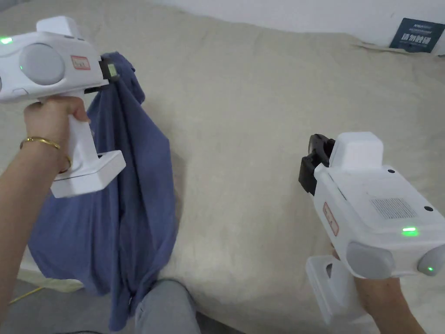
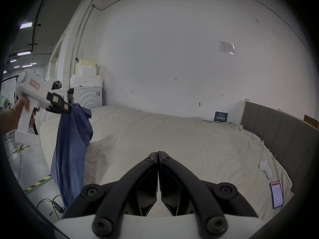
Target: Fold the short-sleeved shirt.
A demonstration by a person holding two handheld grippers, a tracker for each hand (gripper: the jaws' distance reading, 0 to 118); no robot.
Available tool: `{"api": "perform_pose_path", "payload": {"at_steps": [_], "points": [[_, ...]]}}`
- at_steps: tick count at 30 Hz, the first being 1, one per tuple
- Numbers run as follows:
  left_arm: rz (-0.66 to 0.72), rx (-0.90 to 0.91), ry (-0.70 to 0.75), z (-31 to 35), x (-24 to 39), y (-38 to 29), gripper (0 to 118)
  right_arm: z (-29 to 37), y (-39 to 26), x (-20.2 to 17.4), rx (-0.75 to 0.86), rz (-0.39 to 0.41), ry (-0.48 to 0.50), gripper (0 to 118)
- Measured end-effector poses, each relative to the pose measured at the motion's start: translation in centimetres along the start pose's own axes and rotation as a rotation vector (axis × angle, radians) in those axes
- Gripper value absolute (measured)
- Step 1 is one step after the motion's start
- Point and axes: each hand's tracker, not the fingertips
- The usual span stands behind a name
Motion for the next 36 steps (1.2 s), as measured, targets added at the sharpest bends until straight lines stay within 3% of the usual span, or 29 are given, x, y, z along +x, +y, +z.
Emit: {"api": "perform_pose_path", "payload": {"at_steps": [10, 19, 27, 32, 36], "points": [[-0.11, 0.223, -0.059, 7.9, 5.1, 8.9, 0, 5.0, 0.9, 2.3, 0.07, -0.039, -0.064, 0], [-0.255, 0.227, -0.257, 6.8, 18.6, 9.9, 0, 7.3, 0.4, 7.2, 0.087, -0.082, -0.195, 0], [-0.339, 0.101, -0.467, 2.8, 31.5, 2.9, 0, 10.6, -1.1, 12.1, 0.06, -0.125, -0.366, 0], [-0.37, -0.062, -0.596, 0.3, 38.0, -5.8, 0, 12.3, -2.4, 14.7, 0.027, -0.155, -0.454, 0], [-0.477, -0.203, -0.665, -1.1, 42.5, -14.4, 0, 13.0, -3.8, 16.8, -0.001, -0.177, -0.5, 0]]}}
